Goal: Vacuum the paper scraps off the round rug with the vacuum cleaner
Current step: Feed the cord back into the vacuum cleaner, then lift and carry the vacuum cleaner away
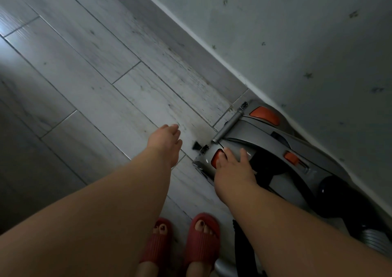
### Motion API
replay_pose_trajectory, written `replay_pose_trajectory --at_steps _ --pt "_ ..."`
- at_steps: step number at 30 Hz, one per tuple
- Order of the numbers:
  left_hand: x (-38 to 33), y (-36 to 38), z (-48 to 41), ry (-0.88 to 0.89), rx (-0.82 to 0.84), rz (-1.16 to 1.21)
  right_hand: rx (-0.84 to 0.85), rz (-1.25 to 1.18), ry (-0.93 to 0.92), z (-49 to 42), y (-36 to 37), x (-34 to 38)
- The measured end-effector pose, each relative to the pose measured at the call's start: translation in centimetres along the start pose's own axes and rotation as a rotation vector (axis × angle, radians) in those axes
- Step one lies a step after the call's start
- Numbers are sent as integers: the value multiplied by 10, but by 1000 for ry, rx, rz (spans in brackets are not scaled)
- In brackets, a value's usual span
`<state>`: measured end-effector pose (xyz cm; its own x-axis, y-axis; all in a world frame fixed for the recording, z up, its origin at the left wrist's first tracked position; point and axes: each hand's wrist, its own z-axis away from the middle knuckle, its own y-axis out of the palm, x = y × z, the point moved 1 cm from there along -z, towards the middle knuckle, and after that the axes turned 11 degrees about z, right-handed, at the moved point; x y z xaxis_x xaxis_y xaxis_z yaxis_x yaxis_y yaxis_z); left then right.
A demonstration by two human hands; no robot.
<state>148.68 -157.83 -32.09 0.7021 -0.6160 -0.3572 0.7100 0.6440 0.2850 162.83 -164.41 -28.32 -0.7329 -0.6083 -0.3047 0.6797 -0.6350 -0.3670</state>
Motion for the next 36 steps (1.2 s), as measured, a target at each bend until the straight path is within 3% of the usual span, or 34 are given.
replay_pose_trajectory --at_steps 7,19,25,30,36 --pt "13 -1 5 -24 68 -89 -24 -80 21 2 2 -1" --pt "62 28 67 -56 168 -313 -311 -346 133 45 26 -62" --pt "81 49 103 58 188 -735 -241 -443 242 60 49 -97" --pt "103 50 117 82 214 -1099 -166 -553 214 63 59 -110" --pt "121 55 117 65 228 -1240 -191 -552 166 47 63 -116"
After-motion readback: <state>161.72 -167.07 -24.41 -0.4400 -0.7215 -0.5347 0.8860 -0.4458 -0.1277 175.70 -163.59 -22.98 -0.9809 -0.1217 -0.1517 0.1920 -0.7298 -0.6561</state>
